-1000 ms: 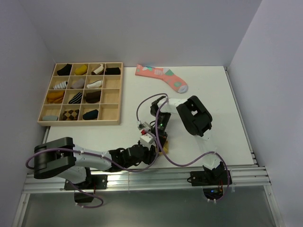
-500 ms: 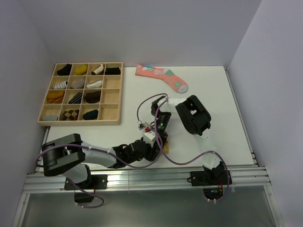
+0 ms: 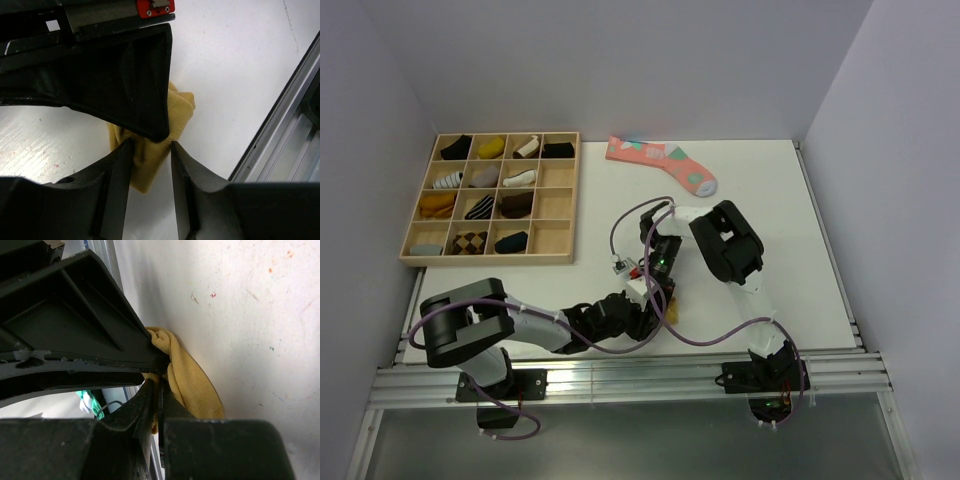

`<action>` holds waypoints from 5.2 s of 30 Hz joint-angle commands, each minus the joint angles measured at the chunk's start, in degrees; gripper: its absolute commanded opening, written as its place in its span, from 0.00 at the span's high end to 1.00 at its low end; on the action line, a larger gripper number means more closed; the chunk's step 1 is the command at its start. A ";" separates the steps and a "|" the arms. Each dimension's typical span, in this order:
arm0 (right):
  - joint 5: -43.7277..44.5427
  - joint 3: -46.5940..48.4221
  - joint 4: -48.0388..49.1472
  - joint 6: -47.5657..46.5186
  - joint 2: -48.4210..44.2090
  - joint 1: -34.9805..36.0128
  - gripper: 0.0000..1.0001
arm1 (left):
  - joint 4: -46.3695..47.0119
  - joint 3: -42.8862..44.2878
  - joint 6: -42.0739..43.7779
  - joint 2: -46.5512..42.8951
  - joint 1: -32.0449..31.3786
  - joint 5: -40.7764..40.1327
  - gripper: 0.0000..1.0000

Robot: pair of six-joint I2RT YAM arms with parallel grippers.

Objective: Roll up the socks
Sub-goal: Roll the sock at the center of the board.

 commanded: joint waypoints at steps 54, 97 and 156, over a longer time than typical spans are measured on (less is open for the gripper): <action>13.06 -14.71 20.49 13.63 -21.60 -9.45 0.51 | -1.51 3.36 -10.61 8.58 -1.72 -0.34 1.00; 16.67 -7.06 29.18 21.27 -13.42 -2.24 0.98 | -20.49 13.99 -18.07 8.84 4.16 18.63 1.00; 28.18 -9.87 45.00 35.34 -27.64 -13.14 0.60 | -28.06 13.13 -34.08 23.43 2.85 15.65 1.00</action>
